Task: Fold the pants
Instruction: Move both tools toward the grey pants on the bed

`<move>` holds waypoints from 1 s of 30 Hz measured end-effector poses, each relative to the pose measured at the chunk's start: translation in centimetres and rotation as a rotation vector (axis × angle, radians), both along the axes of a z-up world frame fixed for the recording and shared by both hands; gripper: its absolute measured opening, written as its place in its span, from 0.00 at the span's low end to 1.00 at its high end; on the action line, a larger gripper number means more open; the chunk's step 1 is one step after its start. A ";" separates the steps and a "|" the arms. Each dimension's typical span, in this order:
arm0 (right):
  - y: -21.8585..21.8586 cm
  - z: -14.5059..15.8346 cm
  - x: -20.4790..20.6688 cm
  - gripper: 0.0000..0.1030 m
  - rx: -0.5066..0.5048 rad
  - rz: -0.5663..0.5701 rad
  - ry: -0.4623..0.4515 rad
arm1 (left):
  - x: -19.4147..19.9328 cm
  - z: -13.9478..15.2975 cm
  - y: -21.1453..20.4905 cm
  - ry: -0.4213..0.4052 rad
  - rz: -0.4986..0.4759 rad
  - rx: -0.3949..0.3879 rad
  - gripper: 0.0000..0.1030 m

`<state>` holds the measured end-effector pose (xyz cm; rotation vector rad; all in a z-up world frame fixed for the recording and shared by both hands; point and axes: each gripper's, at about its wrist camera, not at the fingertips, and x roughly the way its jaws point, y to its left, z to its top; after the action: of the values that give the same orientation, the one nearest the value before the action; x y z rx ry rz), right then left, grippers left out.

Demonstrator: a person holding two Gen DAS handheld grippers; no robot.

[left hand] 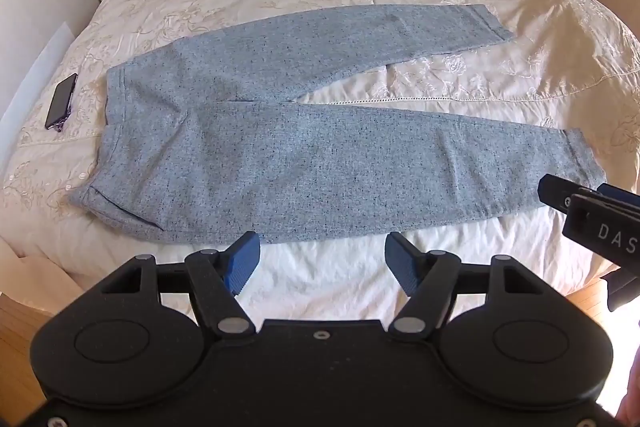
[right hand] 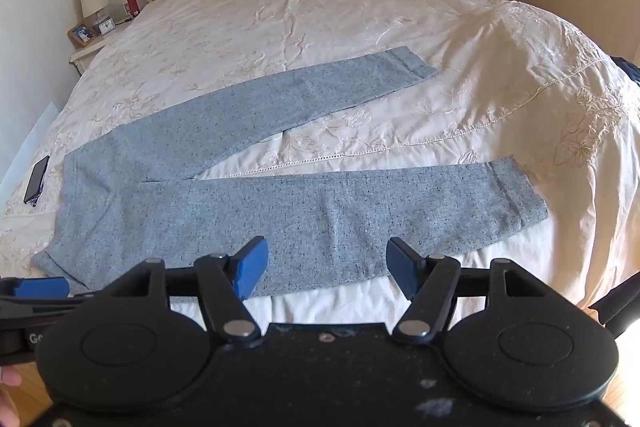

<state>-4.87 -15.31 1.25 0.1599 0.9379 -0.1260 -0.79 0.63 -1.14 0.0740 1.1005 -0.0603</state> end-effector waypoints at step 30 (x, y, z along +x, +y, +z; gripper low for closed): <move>-0.1 0.2 0.8 0.67 0.010 0.034 0.020 | 0.4 0.0 -0.1 -0.010 0.004 0.017 0.70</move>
<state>-4.09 -15.43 1.40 0.1517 0.9610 -0.0918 -0.34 0.52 -1.13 0.0873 1.0911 -0.0473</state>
